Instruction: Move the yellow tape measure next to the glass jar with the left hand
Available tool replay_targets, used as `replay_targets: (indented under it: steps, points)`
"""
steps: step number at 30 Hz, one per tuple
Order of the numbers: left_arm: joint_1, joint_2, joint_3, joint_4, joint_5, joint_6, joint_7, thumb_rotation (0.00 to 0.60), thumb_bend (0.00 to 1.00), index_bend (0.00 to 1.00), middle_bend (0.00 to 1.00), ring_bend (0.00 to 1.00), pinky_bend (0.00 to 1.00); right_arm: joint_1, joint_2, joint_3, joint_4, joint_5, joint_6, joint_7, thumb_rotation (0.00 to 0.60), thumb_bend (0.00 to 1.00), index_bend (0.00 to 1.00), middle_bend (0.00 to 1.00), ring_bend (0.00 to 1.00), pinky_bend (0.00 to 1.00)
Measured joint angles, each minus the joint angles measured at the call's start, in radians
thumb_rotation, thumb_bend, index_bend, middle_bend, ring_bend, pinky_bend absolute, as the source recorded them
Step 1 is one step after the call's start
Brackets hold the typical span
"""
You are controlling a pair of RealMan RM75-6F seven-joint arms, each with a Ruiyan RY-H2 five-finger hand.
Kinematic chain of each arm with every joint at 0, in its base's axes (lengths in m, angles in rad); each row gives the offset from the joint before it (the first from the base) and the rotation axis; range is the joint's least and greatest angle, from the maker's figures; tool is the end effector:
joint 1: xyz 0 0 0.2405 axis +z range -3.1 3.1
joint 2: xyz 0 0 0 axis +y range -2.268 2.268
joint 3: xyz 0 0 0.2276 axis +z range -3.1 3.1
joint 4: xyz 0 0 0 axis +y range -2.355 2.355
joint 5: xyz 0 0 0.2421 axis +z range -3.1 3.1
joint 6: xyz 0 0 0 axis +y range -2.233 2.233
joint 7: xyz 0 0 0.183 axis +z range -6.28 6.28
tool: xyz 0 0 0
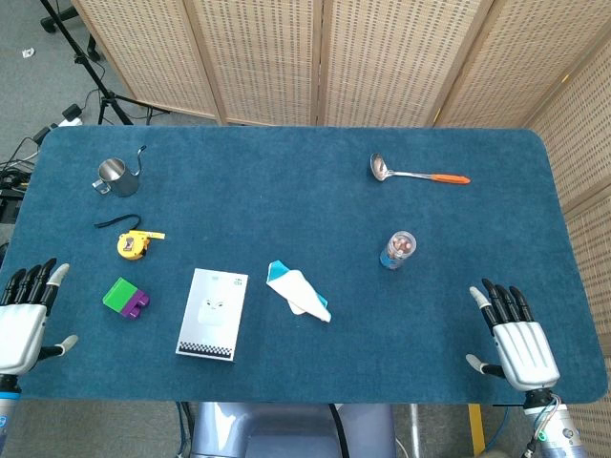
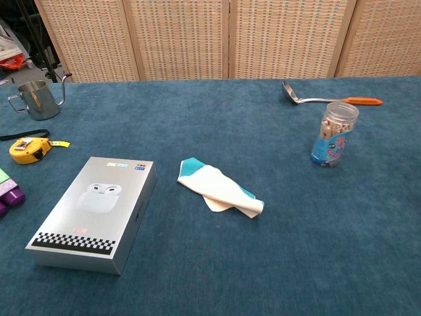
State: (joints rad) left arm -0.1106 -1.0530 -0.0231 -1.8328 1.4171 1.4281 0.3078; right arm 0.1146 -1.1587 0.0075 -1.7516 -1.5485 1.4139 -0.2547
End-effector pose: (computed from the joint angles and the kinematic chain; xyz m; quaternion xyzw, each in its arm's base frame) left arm -0.2681 0.2160 0.1044 -0.6311 -0.3761 -0.3104 0.6032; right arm -0.2513 -0.2128 0.0703 0.6584 -0.3696 0.3545 0.5516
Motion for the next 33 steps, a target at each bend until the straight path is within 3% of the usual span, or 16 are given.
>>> replay_targets:
  steps: [33]
  points:
    - [-0.002, 0.009, 0.005, -0.007, -0.003, -0.013, -0.007, 0.600, 0.10, 0.00, 0.00, 0.00, 0.00, -0.010, -0.003, 0.001, 0.005, -0.019, 0.026, 0.011, 0.600, 0.00, 0.00, 0.00, 0.00, 0.00]
